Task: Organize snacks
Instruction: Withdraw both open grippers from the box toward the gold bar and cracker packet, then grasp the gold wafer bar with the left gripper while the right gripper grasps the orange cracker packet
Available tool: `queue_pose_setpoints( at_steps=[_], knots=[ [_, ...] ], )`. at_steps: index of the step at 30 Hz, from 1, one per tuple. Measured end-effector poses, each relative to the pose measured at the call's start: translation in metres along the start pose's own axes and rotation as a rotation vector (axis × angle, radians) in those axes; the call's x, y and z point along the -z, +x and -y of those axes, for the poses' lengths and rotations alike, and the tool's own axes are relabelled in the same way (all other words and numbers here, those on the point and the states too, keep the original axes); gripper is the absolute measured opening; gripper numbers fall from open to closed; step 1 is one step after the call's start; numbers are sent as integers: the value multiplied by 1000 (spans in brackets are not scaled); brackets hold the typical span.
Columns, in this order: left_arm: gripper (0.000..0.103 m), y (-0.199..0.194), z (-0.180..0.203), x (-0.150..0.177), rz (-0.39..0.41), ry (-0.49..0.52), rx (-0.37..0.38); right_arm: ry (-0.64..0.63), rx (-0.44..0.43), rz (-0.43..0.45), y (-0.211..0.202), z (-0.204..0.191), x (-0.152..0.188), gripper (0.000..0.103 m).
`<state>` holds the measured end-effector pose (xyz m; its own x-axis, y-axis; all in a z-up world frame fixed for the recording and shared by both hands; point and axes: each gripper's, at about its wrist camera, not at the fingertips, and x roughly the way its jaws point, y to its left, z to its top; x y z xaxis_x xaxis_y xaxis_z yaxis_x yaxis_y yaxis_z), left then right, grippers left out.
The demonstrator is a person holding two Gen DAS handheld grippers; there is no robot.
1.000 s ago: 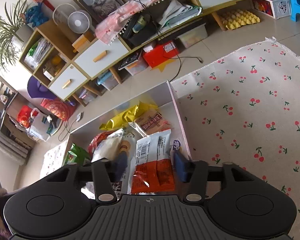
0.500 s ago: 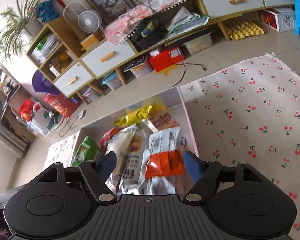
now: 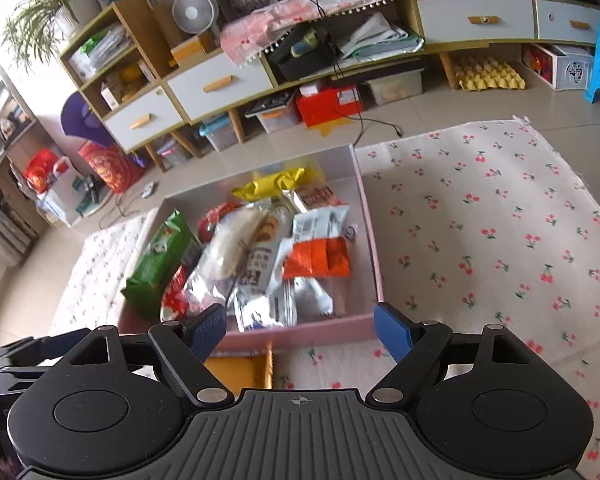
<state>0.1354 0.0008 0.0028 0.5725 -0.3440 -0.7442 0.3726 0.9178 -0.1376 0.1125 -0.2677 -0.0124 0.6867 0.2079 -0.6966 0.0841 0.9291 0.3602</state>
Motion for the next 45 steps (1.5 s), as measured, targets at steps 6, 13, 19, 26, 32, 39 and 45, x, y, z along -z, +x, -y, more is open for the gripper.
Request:
queue_pose_setpoints(
  at_steps=[6, 13, 19, 26, 32, 39, 45],
  knots=[
    [97, -3, -4, 13, 4, 9, 12, -32, 47, -14, -14, 2, 7, 83],
    [96, 7, -13, 38, -25, 72, 66, -151, 63, -32, -22, 4, 33, 88],
    [72, 23, -21, 47, -50, 91, 130, -167, 51, -57, -19, 14, 40, 88],
    [43, 38, -31, 44, -67, -41, 216, -181, 66, -66, -13, 19, 40, 88],
    [17, 43, -33, 41, -78, -121, 212, -216, 77, -64, -12, 18, 41, 88],
    [1, 39, -29, 45, -129, -131, 237, -207, 86, -86, -13, 27, 41, 88],
    [1, 27, -15, 57, -195, -46, 264, -211, 85, -109, -20, 40, 45, 88]
  ],
)
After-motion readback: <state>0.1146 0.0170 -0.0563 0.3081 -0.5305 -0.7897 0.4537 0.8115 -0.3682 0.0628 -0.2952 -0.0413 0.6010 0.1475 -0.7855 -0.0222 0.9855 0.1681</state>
